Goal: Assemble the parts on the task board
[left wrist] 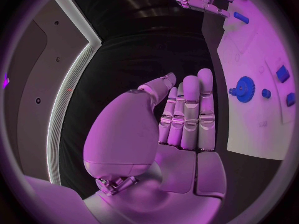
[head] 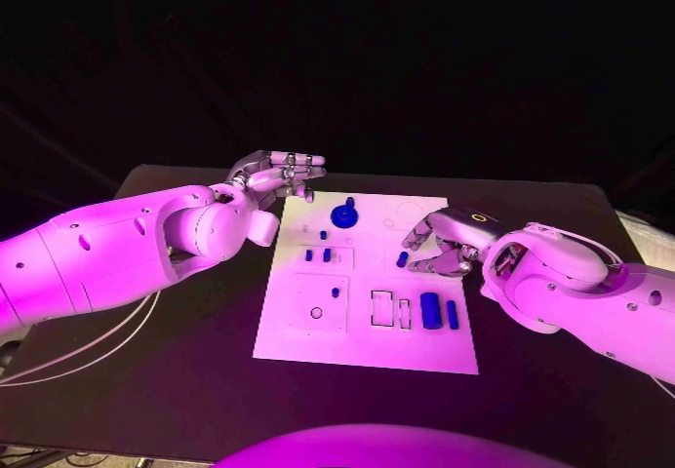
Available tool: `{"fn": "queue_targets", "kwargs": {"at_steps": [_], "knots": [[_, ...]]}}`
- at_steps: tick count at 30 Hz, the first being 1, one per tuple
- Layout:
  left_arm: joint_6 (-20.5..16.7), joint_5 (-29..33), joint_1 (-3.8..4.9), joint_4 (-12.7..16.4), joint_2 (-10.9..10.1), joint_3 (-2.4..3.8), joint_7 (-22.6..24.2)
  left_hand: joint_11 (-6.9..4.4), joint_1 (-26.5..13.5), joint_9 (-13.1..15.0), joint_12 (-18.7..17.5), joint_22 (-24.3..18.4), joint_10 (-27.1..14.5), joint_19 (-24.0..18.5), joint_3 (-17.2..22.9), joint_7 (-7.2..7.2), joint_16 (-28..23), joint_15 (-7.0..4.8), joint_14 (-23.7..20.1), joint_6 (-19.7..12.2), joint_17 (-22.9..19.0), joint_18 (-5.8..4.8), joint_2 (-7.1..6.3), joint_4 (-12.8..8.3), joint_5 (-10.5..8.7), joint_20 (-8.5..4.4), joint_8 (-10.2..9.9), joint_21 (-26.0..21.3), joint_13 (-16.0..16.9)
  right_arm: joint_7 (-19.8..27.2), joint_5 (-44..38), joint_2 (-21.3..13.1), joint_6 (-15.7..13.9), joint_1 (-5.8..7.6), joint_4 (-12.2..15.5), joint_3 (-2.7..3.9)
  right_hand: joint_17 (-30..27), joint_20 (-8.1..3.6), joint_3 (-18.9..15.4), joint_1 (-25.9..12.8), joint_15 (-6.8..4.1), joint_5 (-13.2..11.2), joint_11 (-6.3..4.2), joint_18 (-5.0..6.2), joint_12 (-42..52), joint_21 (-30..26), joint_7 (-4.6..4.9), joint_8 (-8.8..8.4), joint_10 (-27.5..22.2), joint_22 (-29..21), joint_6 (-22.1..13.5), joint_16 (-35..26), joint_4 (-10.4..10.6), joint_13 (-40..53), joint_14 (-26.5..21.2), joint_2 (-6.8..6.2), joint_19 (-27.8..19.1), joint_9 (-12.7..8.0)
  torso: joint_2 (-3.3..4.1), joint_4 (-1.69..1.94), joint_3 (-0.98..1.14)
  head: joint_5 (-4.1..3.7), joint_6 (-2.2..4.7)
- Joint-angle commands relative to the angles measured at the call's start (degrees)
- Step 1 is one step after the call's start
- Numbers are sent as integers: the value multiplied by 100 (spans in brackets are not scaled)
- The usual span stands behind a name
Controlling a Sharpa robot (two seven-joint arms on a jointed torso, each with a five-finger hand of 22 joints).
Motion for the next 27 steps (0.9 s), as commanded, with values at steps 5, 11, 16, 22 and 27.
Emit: {"fn": "queue_targets", "kwargs": {"at_steps": [5, 11, 16, 22, 27], "knots": [[115, -23, 3, 5, 9, 3, 20, -7, -50, -5, 54, -19, -53, -14, -65, 8, -15, 27, -41, -55, -12, 61, 28, 11, -34, 20, -15, -33, -8, -98, -267, 88, 419, 7, -100, -6, -2, 2, -63, 136, -3, -42, -8, -1, 23, -23, -47, 18, -29, 2, 61, 22, 6, -1, 169, 76, -1, 8, 3, 1, -6, -1, 7], [155, -24, 2, -12, 32, 2, 29, -2, -76, -5, 66, -31, -71, -16, -102, 10, -10, 33, -46, -68, -17, 60, 22, 23, -31, 29, -13, -48, -7, -118, -285, 220, 432, 5, -216, -18, -27, -5, -41, 260, -14, -372, -20, -6, 73, 0, -42, 15, 17, 34, 108, 18, 19, -2, 167, 258, 30, 8, 5, 0, -7, -25, 24], [170, -25, 2, -19, 38, 0, 29, -2, -76, -5, 66, -31, -71, -16, -102, 10, -10, 33, -46, -68, -17, 60, 22, 23, -31, 29, -13, -48, -7, -143, -304, 338, 468, -2, -315, -30, 32, -15, 23, 310, -37, -454, -46, -31, 160, 103, -28, 19, 190, 173, 153, 71, 32, 6, 179, 361, 110, 11, 7, 4, -4, -18, 17], [179, -25, 2, -29, 43, -4, 20, -2, -76, -5, 66, -31, -71, -16, -102, 10, -10, 33, -46, -68, -17, 60, 22, 23, -31, 29, -13, -48, -7, -264, -381, 465, 403, -13, -386, -36, 95, -31, 91, 335, -52, -490, -65, -48, 190, 177, -29, 19, 287, 269, 181, 132, 44, -2, 198, 418, 162, 12, 6, 8, 0, -3, 10], [187, -25, 2, -31, 45, -7, 11, -2, -79, -5, 73, -37, -78, -16, -110, 10, -8, 34, -48, -73, -20, 61, 29, 27, -26, 31, -11, -54, -7, -340, -449, 511, 406, -15, -425, -37, 117, -39, 150, 363, -63, -496, -75, -57, 193, 216, -35, 30, 334, 318, 222, 156, 37, -6, 203, 440, 189, 18, 4, 2, -7, 5, -1]]}}
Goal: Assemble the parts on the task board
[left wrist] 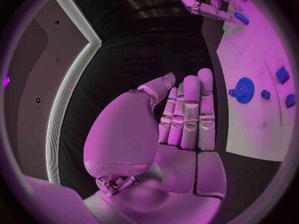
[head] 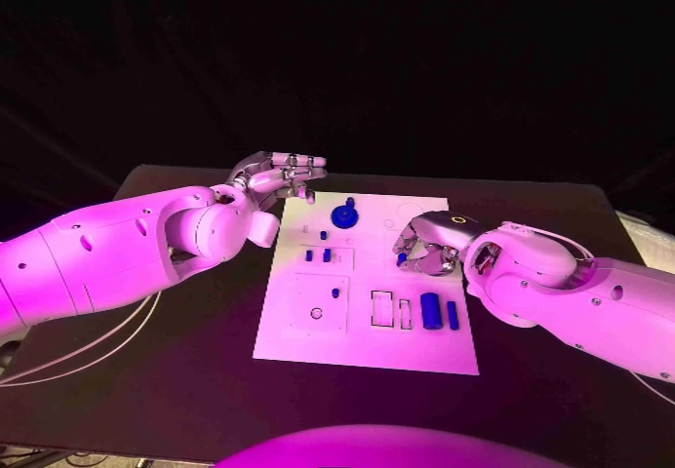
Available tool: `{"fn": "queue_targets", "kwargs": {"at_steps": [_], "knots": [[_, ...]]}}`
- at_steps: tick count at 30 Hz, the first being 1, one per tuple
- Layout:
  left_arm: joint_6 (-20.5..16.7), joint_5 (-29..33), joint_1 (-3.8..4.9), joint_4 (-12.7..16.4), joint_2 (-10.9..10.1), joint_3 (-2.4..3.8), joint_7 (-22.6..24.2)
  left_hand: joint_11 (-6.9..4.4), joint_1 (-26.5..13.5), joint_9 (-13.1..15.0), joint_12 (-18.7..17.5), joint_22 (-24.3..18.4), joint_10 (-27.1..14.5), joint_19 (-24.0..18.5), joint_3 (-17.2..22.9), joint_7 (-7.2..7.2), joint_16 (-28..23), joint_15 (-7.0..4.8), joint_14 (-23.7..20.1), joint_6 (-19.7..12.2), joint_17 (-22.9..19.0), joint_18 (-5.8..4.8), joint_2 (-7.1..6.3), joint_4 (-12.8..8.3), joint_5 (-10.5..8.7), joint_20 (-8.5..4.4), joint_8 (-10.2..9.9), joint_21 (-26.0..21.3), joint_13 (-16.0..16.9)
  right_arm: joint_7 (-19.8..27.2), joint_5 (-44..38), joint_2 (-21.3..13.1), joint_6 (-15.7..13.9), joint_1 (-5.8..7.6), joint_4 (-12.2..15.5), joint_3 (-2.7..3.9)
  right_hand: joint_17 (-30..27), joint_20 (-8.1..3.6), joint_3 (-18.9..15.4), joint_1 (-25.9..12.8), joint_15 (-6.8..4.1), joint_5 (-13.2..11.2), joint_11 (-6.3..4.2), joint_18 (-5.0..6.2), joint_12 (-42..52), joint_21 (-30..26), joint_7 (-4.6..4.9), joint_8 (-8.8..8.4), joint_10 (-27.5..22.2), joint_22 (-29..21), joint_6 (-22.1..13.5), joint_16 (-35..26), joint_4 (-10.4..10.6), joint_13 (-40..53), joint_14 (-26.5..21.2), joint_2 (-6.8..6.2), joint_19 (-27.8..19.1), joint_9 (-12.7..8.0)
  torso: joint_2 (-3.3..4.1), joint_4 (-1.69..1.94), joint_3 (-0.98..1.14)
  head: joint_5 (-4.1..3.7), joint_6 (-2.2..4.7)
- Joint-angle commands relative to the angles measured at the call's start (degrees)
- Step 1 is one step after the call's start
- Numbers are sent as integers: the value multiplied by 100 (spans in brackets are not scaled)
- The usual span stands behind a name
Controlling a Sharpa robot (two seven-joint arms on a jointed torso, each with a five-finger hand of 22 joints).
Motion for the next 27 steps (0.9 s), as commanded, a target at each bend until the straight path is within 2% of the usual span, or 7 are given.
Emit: {"fn": "queue_targets", "kwargs": {"at_steps": [1, 9, 17, 22, 27], "knots": [[124, -21, 2, 5, 12, 2, 16, -1, -56, -4, 27, -4, -37, -16, -38, 10, -8, 12, -25, -32, -5, 61, 6, 2, -26, 31, -11, -33, -7, -166, -192, 21, 97, -4, -20, 0, 22, -12, 67, 7, -53, -28, -3, -61, 34, 53, -15, 39, 85, 42, 78, 44, -6, -5, 220, 78, 66, 14, -3, -4, -5, 5, -6], [127, -21, 2, 2, 8, 0, 2, -1, -56, -4, 27, -4, -37, -16, -38, 10, -8, 12, -25, -32, -5, 61, 6, 2, -26, 31, -11, -33, -7, -221, -254, 38, 140, -5, -31, 0, 62, -42, 217, 76, -91, -35, -50, -75, 67, 125, -40, 81, 276, 131, 217, 91, -54, 5, 228, 95, 106, 36, -4, -7, -1, 2, -9], [128, -21, 2, 2, 8, 0, -5, -1, -56, -4, 27, -4, -37, -16, -38, 10, -8, 12, -25, -32, -5, 61, 6, 2, -26, 31, -11, -33, -7, -342, -474, 58, 61, -5, -24, -1, 132, -129, 565, 321, -211, -54, -184, -122, 189, 331, -114, 257, 742, 406, 577, 164, -247, 69, 242, 221, 225, 119, -4, -5, -2, -6, -17], [127, -21, 2, 1, 8, 0, -15, -1, -56, -4, 27, -4, -37, -16, -38, 10, -8, 12, -25, -32, -5, 61, 6, 2, -26, 31, -11, -33, -7, -342, -492, 30, -155, -5, 38, -1, 136, -153, 653, 328, -227, -54, -197, -136, 176, 386, -118, 271, 808, 479, 604, 174, -290, 76, 242, 216, 254, 130, -3, -9, 0, -2, -20], [127, -22, 2, -5, 10, -1, -21, -2, -48, -4, 34, -10, -43, -15, -40, 9, -5, 11, -27, -35, -7, 63, 20, 1, -22, 32, -8, -38, -7, -298, -331, -111, -495, -4, 291, 12, 141, -161, 701, 324, -232, -54, -197, -149, 156, 435, -117, 272, 827, 545, 609, 183, -323, 77, 245, 187, 281, 135, -7, -8, -1, 2, -27]]}}
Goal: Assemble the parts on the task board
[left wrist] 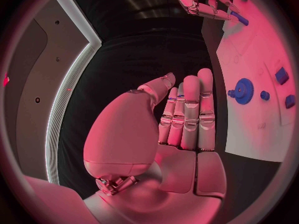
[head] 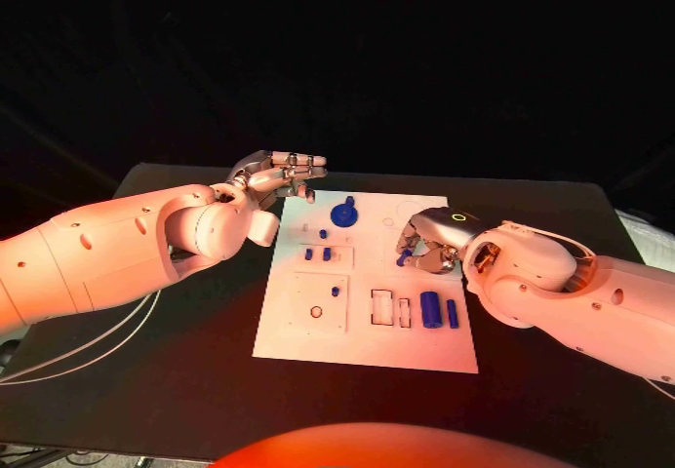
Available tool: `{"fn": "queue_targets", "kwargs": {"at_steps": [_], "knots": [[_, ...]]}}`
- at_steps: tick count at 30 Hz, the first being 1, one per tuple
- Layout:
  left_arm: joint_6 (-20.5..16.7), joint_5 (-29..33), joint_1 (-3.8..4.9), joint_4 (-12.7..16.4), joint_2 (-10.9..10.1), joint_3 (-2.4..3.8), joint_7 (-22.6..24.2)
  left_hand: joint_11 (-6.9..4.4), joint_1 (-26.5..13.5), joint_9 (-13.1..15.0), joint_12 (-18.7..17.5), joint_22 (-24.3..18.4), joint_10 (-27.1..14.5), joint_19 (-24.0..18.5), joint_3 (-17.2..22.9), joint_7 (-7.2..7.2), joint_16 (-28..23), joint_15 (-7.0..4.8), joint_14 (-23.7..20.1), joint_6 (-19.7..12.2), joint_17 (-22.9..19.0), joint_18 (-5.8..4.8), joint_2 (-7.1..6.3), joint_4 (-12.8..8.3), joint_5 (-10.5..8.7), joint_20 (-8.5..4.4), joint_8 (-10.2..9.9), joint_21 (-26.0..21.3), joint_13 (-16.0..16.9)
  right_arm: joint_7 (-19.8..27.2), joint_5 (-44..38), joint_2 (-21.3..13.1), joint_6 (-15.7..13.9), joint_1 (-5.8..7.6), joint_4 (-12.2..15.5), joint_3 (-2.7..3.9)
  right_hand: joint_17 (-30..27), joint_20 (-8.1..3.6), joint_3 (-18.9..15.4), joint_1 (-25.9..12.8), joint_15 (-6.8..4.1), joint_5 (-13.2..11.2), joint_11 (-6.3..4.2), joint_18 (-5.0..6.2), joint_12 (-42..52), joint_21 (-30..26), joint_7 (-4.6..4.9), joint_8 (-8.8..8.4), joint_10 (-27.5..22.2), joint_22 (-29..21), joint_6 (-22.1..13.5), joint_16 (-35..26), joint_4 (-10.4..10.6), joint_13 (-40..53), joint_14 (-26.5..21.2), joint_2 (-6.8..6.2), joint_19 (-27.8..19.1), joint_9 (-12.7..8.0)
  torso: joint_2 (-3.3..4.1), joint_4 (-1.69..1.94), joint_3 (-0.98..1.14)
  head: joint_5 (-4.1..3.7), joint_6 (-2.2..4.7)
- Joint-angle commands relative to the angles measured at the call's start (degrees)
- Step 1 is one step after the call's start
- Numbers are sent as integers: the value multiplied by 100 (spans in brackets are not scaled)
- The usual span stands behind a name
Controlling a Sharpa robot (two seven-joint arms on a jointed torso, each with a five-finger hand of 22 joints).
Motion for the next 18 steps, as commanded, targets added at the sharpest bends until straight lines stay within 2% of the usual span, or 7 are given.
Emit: {"fn": "queue_targets", "kwargs": {"at_steps": [1, 8, 13, 16, 18], "knots": [[99, -20, 2, -1, 11, 3, 8, -1, -48, -4, 34, -5, -44, -15, -41, 10, -5, 3, -19, -35, -8, 63, 20, 1, -22, 32, -8, -39, -7, -40, 61, -130, -443, 5, 244, 24, -2, 1, 59, 131, -29, 32, -238, -58, -22, 42, 9, 18, 293, 16, 34, 16, -17, 61, 240, 66, 38, -11, -7, 1, -2, 9, -8], [103, -31, 2, -2, 7, 2, -3, 0, -35, -4, 38, -9, -57, -13, -45, 12, -4, 2, -23, -44, -11, 65, 23, -7, -21, 32, -8, -44, -8, 0, 263, -329, -754, 41, 841, 66, -6, 0, 93, 116, -25, 34, -231, -62, -50, 59, 15, 10, 287, 35, 26, 18, -33, 56, 241, 44, 44, -11, 2, -9, -4, 44, 6], [109, -37, 1, -11, 31, 2, 1, 0, -35, -4, 38, -9, -57, -13, -45, 12, -4, 2, -23, -44, -11, 65, 23, -7, -21, 32, -8, -44, -8, 95, 311, -143, -817, 29, 1111, 62, -17, 2, 130, 106, -21, 37, -224, -62, -72, 64, 23, 0, 284, 37, 13, 14, -44, 54, 239, 37, 41, -13, -5, 4, -1, 70, 17], [110, -38, 1, -12, 40, 2, 3, 1, -33, -5, 39, -10, -60, -13, -46, 13, -3, 2, -23, -47, -12, 65, 24, -9, -20, 33, -9, -45, -8, 167, 346, 32, -809, -6, 1165, 44, -19, 3, 146, 101, -18, 38, -220, -62, -82, 66, 27, -5, 282, 39, 8, 14, -48, 54, 239, 35, 40, -13, -4, 11, -10, 83, 20], [106, -39, 0, -16, 45, 2, 6, 1, -33, -5, 39, -10, -60, -13, -46, 13, -3, 2, -23, -47, -12, 65, 24, -9, -20, 33, -9, -45, -8, 224, 384, 164, -784, -48, 1159, 30, -24, 5, 164, 98, -16, 39, -217, -62, -92, 66, 30, -9, 280, 38, 3, 12, -53, 53, 238, 35, 37, -14, -6, 1, -12, 102, 27]]}}
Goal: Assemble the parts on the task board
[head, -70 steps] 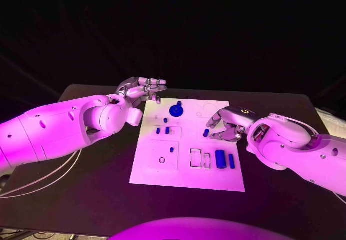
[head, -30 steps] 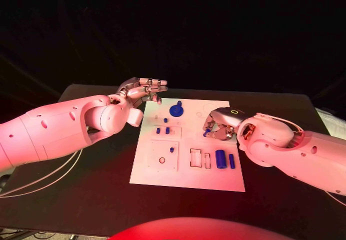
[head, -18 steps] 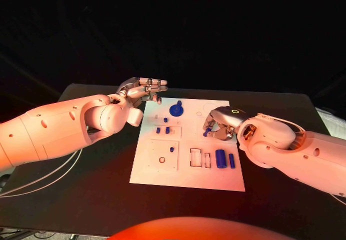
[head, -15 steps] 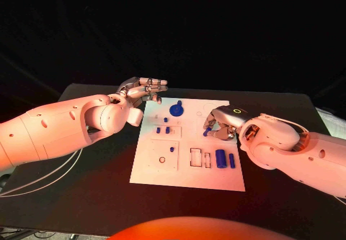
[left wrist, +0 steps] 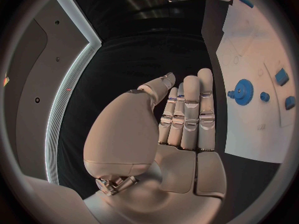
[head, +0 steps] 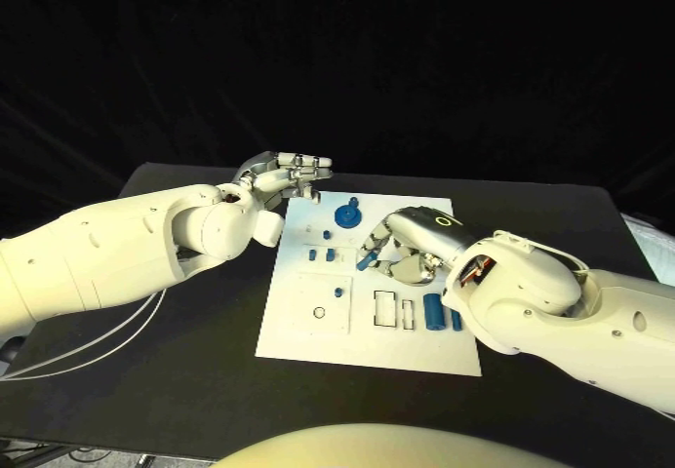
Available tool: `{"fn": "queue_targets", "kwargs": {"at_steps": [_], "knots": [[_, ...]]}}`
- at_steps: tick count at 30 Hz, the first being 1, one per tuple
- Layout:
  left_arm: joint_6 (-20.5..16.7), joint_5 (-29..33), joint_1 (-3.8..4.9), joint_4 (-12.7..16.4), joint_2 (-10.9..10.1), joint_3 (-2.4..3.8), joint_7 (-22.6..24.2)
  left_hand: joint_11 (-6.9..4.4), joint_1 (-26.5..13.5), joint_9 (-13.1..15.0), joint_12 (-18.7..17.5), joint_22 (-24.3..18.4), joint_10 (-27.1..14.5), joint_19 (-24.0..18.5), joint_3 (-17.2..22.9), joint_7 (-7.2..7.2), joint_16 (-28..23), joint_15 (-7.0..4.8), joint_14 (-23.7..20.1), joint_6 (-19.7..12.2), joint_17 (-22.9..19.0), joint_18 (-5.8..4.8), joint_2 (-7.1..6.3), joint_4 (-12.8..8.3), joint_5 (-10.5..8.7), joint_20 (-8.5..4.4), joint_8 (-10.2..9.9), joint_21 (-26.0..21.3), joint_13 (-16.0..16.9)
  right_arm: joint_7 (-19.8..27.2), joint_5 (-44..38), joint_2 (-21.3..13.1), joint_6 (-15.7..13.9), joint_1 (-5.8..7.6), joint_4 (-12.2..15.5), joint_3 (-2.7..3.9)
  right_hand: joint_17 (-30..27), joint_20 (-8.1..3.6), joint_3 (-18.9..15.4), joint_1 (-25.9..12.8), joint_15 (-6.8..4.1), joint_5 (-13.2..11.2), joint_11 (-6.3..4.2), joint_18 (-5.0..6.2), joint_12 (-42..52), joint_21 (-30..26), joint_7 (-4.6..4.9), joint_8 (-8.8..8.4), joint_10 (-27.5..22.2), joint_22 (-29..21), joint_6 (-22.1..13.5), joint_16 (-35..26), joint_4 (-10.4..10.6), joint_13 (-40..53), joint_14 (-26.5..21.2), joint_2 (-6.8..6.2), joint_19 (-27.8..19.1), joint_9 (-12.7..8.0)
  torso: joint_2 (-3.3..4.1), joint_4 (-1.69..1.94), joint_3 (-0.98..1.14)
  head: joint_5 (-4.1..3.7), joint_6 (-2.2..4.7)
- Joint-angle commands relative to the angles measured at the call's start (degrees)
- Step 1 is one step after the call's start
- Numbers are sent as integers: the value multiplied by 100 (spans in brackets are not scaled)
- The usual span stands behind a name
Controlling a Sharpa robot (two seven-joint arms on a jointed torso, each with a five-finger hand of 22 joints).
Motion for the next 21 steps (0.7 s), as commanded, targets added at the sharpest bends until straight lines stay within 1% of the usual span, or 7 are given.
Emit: {"fn": "queue_targets", "kwargs": {"at_steps": [1, 5, 7, 11, 15, 18, 21], "knots": [[97, -32, 2, -1, 18, 3, 26, -16, -33, -5, 39, -5, -43, -13, -30, 13, -3, 1, -22, -47, -6, 65, 24, 7, -20, 33, -9, -24, -8, 209, 120, 180, -83, -70, -3, -24, -10, 5, 41, 98, -16, 22, -221, -62, -17, 22, 38, -9, 276, 8, -4, 12, -5, 50, 238, 35, 37, 0, -5, 1, -10, 28, 9], [97, -32, 1, -1, 24, 3, 28, -16, -33, -5, 39, -5, -43, -13, -30, 13, -3, 1, -22, -47, -6, 65, 24, 7, -20, 33, -9, -24, -8, 313, 164, 434, 29, -171, -119, -61, -21, 9, 82, 89, -10, 23, -212, -58, -40, 15, 46, -21, 270, -7, -18, 7, -15, 48, 236, 34, 25, -2, 3, 0, -7, 36, 14], [98, -32, 1, 0, 29, 3, 29, -16, -33, -5, 39, -5, -43, -13, -30, 13, -3, 1, -22, -47, -6, 65, 24, 7, -20, 33, -9, -24, -8, 360, 177, 553, 107, -236, -196, -79, -23, 12, 103, 81, -6, 23, -207, -57, -54, 14, 51, -27, 264, -10, -25, 8, -20, 47, 235, 32, 20, -4, 4, 0, -7, 50, 13], [101, -32, 1, 6, 31, 3, 29, -16, -33, -5, 39, -5, -43, -13, -30, 13, -3, 1, -22, -47, -6, 65, 24, 7, -20, 33, -9, -24, -8, 400, 142, 772, 269, -372, -365, -106, -26, 15, 123, 74, -2, 24, -202, -56, -67, 12, 56, -33, 258, -15, -33, 8, -23, 46, 234, 32, 14, -5, 9, -9, 0, 87, 13], [104, -32, 1, 13, 33, 3, 27, -16, -28, -4, 44, -8, -46, -12, -32, 12, -2, 2, -24, -49, -8, 65, 31, 6, -19, 33, -7, -26, -7, 332, 18, 958, 367, -494, -543, -129, -32, 21, 150, 58, 5, 24, -193, -54, -88, 8, 64, -45, 247, -23, -48, 6, -28, 44, 232, 26, 4, -7, 9, 3, -1, 101, -4], [107, -32, 1, 14, 33, 3, 25, -16, -28, -4, 45, -8, -47, -12, -33, 12, -2, 2, -24, -49, -8, 65, 32, 6, -19, 33, -7, -27, -7, 291, -40, 1026, 422, -536, -617, -137, -36, 22, 158, 52, 7, 23, -191, -53, -94, 5, 66, -47, 244, -27, -51, 4, -29, 43, 232, 25, 1, -8, 8, 6, 1, 108, -20], [107, -32, 1, 14, 32, 3, 23, -16, -27, -4, 46, -9, -48, -12, -33, 11, -1, 2, -25, -50, -9, 66, 33, 5, -19, 33, -6, -27, -7, 266, -72, 1081, 482, -562, -674, -141, -36, 22, 158, 52, 7, 23, -191, -53, -94, 5, 66, -47, 244, -27, -51, 4, -29, 43, 232, 25, 1, -8, 6, 0, 1, 115, -33]]}}
